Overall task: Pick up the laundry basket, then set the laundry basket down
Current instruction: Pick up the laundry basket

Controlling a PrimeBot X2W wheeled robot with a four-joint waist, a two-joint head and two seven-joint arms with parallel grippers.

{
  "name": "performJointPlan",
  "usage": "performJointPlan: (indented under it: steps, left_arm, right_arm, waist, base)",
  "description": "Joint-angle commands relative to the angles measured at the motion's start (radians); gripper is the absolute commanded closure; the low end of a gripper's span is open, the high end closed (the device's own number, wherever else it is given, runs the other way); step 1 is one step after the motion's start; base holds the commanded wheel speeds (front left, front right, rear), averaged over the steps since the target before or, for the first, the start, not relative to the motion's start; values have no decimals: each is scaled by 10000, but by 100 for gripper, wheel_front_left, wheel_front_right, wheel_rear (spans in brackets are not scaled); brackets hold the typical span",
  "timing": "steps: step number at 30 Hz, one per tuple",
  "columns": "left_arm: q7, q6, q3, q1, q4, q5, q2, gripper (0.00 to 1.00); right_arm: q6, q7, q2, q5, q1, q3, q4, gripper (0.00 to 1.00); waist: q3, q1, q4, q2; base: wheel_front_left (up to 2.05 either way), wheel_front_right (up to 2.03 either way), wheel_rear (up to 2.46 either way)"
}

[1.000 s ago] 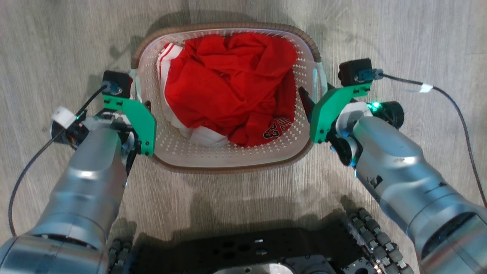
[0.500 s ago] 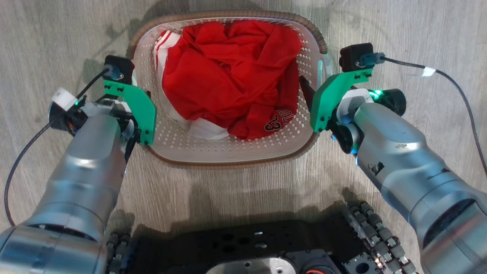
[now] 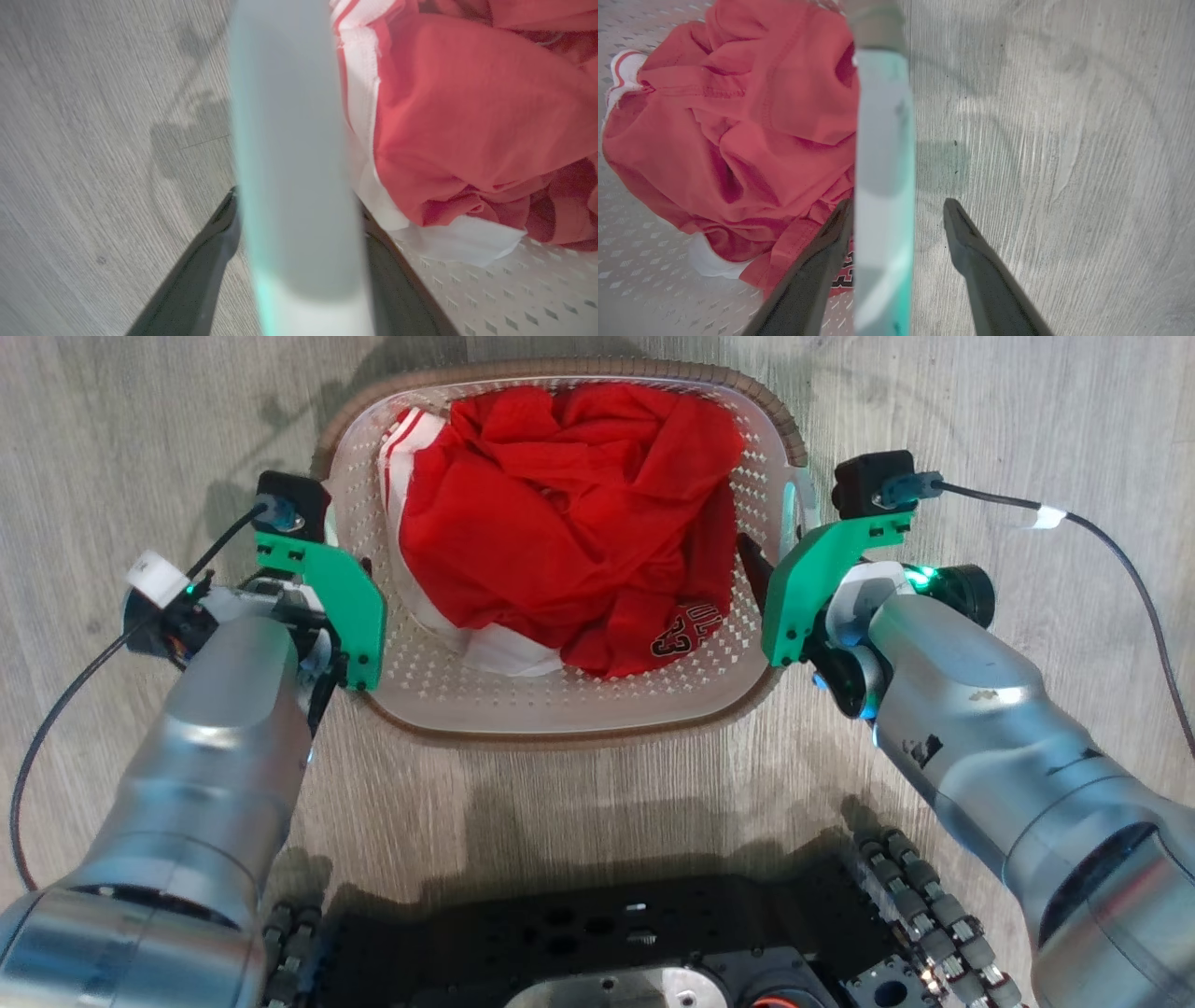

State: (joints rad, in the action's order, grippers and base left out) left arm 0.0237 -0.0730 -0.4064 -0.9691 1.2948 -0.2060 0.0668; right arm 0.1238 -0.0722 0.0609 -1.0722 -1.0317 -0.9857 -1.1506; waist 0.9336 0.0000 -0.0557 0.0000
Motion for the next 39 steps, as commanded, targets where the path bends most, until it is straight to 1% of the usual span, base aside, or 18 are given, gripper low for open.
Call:
performJointPlan:
  steps: [1, 2, 3, 16, 22, 28, 32, 34, 39]
  left_arm:
    - [-102, 36, 161, 153, -41, -91, 319, 40]
    - [-111, 33, 158, 149, -41, -116, 306, 88]
    - [-117, 29, 150, 144, -41, -135, 292, 100]
    - [-43, -142, -85, 268, -41, -290, 193, 100]
    - [215, -313, -472, 489, -41, -145, 169, 100]
    - [527, -507, -932, 765, -40, -72, 100, 100]
    - [807, -566, -1312, 1052, -40, -156, 28, 100]
    - [947, -571, -1651, 1259, -79, -347, -43, 100]
    - [1598, -574, -2933, 1915, -643, -1247, -135, 100]
  right_arm:
    - [69, -26, -106, -98, 409, -147, 2, 69]
    - [69, -36, -106, -136, 389, -195, -9, 100]
    - [69, -51, -106, -174, 371, -240, -25, 100]
    - [69, -200, -107, -656, 345, -712, -354, 100]
    - [69, 69, -107, -825, 323, -924, -497, 100]
    - [69, 716, -107, -910, 368, -1245, -626, 100]
    - [69, 1359, -107, -971, 448, -1462, -742, 100]
    - [69, 1636, -87, -980, 487, -1568, -799, 100]
    - [69, 2365, 61, -1074, 722, -1808, -814, 100]
  waist:
    - [9, 0, 13, 0]
    - [16, 0, 22, 0]
    - [20, 0, 31, 0]
    - [-207, 0, 115, 0]
    - [-575, 0, 105, 0]
    - [-1176, 0, 106, 0]
    - [-1746, 0, 119, 0]
    - [-2077, 0, 136, 0]
    - [-3032, 0, 257, 0]
  base:
    - [0, 0, 0]
    - [0, 0, 0]
    - [0, 0, 0]
    - [0, 0, 0]
    - [0, 0, 0]
    - [0, 0, 0]
    - [0, 0, 0]
    - [0, 0, 0]
    - [0, 0, 0]
